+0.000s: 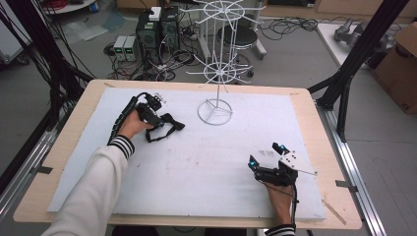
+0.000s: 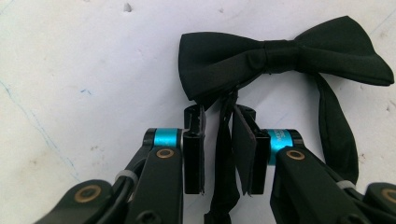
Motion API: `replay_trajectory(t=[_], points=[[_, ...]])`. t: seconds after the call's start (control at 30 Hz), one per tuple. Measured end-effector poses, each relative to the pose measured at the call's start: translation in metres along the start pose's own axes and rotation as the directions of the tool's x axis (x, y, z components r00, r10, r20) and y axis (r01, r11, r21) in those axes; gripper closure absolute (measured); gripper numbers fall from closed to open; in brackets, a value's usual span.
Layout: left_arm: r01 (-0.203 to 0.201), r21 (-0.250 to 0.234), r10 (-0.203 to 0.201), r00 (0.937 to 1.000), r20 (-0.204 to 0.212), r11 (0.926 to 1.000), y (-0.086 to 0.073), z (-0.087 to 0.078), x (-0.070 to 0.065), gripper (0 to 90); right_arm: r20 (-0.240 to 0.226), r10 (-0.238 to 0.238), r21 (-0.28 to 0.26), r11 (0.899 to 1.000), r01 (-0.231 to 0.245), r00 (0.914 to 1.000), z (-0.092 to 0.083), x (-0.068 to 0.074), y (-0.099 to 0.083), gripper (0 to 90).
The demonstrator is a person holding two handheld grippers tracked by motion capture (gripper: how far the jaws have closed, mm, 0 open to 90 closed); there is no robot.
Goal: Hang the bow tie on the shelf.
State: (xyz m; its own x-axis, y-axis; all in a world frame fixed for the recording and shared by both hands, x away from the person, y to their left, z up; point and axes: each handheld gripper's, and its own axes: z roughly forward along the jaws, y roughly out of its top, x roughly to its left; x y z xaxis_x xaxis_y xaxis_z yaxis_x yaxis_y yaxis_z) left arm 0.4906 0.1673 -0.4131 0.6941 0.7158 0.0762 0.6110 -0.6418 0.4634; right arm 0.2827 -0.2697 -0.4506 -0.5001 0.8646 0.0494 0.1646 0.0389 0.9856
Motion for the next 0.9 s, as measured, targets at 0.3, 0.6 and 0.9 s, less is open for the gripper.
replay_trajectory(t=[0.3, 0.6, 0.9], points=[[-0.001, 0.013, 0.001, 1.0, -0.002, 0.9999, 0.002, 0.002, -0.004, 83.4, 0.001, 0.001, 0.002, 1.0, -0.001, 1.0, 0.0, 0.0, 0.0, 0.6], [0.006, -0.005, -0.006, 1.0, 0.0, 1.0, 0.002, 0.001, -0.005, 87.0, 0.001, 0.007, 0.005, 1.0, -0.007, 1.0, 0.0, 0.0, 0.0, 0.6], [0.021, -0.081, -0.02, 0.9997, 0.011, 0.9965, 0.0, -0.009, -0.002, 87.1, 0.002, 0.007, 0.006, 1.0, -0.007, 1.0, 0.0, 0.0, 0.0, 0.6]])
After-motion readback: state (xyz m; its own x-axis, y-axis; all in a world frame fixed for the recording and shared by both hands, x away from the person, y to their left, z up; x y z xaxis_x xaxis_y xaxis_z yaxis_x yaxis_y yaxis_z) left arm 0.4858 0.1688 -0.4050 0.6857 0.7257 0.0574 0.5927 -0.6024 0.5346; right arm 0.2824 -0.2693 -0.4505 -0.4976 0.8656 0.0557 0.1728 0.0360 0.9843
